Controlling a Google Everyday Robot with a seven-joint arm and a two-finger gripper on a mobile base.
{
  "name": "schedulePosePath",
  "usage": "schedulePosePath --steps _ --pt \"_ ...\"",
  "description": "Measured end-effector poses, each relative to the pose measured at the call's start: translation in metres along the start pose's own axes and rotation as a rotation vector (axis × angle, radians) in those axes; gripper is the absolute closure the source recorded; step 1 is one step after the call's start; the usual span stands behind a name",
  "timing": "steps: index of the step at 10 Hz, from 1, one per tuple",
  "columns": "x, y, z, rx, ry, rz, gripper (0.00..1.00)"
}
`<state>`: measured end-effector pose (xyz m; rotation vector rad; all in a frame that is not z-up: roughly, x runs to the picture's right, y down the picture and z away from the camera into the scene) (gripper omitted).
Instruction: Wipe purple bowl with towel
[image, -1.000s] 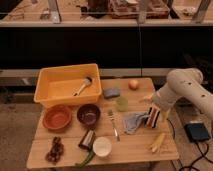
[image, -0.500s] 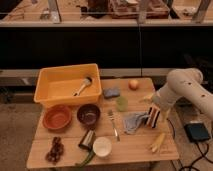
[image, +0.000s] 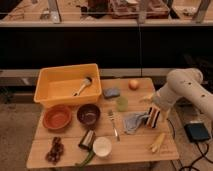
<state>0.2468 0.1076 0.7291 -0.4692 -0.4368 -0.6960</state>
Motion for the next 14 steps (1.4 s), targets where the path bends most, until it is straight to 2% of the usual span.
schedulePosePath --steps 8,9,10,11,12,13,14 --pt "0.000 0.000 0.000 -0.002 0.001 -0.001 0.20" --pt "0.000 -0.001 0.001 -0.006 0.006 0.009 0.20" --pt "-0.006 -0.009 0.004 -0.012 0.044 0.027 0.20" --pt "-0.016 -0.018 0.009 -0.016 0.080 0.046 0.20" --pt "-0.023 -0.025 0.017 -0.022 0.094 0.057 0.20" --pt "-0.030 -0.031 0.029 -0.029 0.096 0.065 0.20" --pt "-0.032 -0.030 0.050 -0.040 0.091 0.085 0.20"
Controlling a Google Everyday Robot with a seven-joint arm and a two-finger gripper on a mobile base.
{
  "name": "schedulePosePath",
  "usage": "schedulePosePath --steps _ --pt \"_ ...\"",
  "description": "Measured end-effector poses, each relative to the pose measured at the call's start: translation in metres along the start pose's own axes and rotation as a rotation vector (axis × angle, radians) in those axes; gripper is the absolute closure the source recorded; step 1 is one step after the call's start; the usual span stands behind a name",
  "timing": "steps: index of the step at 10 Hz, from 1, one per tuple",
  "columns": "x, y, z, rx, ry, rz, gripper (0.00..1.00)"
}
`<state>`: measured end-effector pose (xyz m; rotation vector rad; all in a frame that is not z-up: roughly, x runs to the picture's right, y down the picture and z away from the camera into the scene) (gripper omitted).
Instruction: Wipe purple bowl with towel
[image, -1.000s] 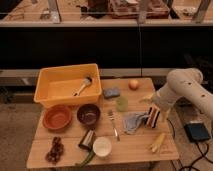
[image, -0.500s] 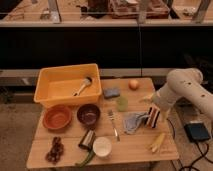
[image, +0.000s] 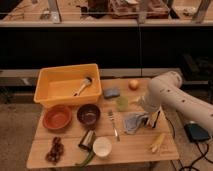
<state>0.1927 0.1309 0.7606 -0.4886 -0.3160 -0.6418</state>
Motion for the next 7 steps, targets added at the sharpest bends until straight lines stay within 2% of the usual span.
schedulePosePath --steps 3,7 --pt "0.004 0.001 0.047 -0.035 -0.024 0.051 0.20" --pt "0.003 0.004 0.084 -0.085 -0.066 0.097 0.20"
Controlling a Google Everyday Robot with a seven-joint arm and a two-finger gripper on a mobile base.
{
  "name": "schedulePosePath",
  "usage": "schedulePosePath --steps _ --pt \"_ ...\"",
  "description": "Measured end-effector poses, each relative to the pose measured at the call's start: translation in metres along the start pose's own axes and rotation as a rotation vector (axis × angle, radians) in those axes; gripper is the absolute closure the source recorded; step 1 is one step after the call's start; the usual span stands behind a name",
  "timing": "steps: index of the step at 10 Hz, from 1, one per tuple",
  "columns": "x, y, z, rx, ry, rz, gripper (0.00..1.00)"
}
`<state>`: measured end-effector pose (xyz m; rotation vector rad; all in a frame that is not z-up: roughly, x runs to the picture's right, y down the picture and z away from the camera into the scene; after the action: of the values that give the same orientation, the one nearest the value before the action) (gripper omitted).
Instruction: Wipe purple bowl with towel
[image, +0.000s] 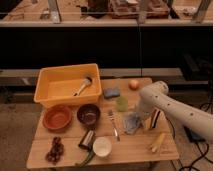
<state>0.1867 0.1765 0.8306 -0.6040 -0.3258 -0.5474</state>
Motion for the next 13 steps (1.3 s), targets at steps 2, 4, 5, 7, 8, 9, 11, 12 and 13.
schedulePosePath --steps 2,4,5,7,8,9,11,12,13 --pt "-0.002 0.000 0.020 -0.012 -0.014 0.005 0.27" --pt "0.000 0.000 0.038 -0.005 -0.037 0.009 0.49" --pt "0.000 -0.001 0.039 0.001 -0.044 0.004 0.59" --pt "0.000 0.000 0.036 0.001 -0.046 0.007 0.79" --pt "0.001 0.001 0.035 0.001 -0.046 0.006 0.88" --pt "0.001 0.001 0.034 0.000 -0.043 0.004 0.97" --pt "0.000 0.000 0.033 0.004 -0.044 -0.003 1.00" --pt "-0.006 -0.005 0.025 0.024 -0.053 -0.023 1.00" --pt "-0.010 -0.008 0.010 0.051 -0.065 -0.040 1.00"
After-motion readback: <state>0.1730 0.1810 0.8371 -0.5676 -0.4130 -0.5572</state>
